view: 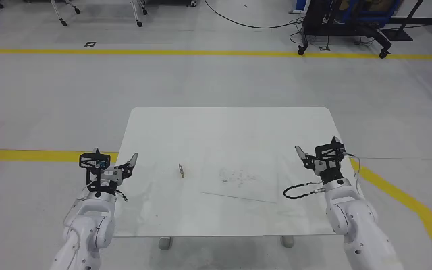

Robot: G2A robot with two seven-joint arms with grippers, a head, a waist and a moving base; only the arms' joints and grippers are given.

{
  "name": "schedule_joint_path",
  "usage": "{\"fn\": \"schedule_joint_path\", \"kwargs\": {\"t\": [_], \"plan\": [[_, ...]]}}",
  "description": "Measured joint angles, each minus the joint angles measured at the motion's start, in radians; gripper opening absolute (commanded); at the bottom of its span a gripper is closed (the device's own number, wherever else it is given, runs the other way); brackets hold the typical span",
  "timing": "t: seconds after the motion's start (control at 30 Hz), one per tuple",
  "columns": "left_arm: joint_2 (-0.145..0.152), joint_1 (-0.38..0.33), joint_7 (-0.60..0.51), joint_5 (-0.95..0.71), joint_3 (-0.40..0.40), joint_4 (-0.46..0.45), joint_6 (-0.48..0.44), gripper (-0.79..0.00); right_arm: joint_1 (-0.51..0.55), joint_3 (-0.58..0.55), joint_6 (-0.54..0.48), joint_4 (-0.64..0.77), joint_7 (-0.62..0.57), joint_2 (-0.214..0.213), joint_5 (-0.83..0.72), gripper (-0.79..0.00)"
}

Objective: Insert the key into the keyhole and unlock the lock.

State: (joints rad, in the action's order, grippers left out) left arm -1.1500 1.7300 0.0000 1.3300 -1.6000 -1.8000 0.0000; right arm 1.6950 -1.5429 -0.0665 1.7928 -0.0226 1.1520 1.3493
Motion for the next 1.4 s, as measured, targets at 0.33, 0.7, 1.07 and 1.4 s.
{"fn": "schedule_joint_path", "kwargs": {"t": [0.33, 0.7, 1.07, 1.4], "plan": [[0.000, 0.000, 0.000, 0.000, 0.000, 0.000, 0.000, 0.000, -0.221, 0.235, -0.224, -0.157, -0.059, 0.019, 0.039, 0.000], [0.000, 0.000, 0.000, 0.000, 0.000, 0.000, 0.000, 0.000, -0.225, 0.245, -0.250, -0.177, -0.036, 0.021, 0.010, 0.000], [0.000, 0.000, 0.000, 0.000, 0.000, 0.000, 0.000, 0.000, -0.432, 0.388, -0.832, -0.414, -0.036, 0.022, -0.050, 0.000], [0.000, 0.000, 0.000, 0.000, 0.000, 0.000, 0.000, 0.000, -0.511, 0.516, -0.845, -0.485, -0.203, 0.041, -0.031, -0.403]]}}
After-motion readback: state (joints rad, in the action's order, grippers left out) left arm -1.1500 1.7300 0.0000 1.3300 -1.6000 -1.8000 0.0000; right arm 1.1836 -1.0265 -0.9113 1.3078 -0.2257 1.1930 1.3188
